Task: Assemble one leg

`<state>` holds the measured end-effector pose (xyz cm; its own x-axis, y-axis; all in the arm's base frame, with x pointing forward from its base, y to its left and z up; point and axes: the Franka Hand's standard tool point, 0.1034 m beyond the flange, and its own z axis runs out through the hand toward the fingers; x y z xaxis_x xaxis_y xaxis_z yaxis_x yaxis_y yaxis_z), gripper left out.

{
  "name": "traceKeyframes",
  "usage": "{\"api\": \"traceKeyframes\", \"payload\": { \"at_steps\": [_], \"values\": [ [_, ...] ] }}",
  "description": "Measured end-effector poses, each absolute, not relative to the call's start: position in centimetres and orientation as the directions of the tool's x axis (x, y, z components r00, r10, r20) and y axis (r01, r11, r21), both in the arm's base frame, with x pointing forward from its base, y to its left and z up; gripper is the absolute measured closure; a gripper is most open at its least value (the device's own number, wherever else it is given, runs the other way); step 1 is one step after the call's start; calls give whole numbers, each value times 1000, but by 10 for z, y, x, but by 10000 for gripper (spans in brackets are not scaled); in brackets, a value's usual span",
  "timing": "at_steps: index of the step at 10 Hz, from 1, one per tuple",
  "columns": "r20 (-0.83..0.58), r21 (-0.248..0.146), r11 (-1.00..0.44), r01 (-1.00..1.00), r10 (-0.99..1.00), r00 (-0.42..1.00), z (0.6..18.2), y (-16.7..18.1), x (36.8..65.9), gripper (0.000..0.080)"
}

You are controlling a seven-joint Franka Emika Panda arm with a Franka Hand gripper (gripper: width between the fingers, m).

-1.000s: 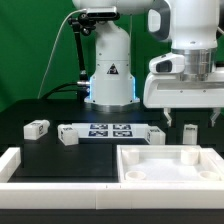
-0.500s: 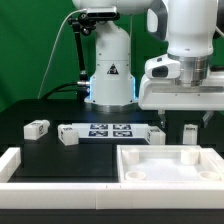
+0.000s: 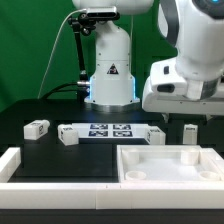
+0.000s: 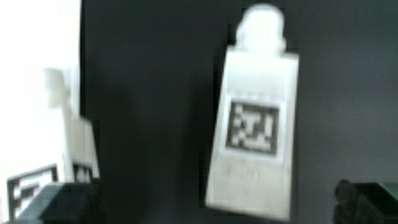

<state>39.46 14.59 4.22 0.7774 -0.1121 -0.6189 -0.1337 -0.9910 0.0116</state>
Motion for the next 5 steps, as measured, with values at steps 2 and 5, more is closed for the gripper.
{"api": "traceKeyframes", "payload": {
  "at_steps": [2, 5],
  "values": [
    [-685, 18, -991, -134, -110, 720, 33, 147, 396, 151],
    [-682, 27, -991, -134, -117, 722, 20, 151, 384, 151]
  ]
}}
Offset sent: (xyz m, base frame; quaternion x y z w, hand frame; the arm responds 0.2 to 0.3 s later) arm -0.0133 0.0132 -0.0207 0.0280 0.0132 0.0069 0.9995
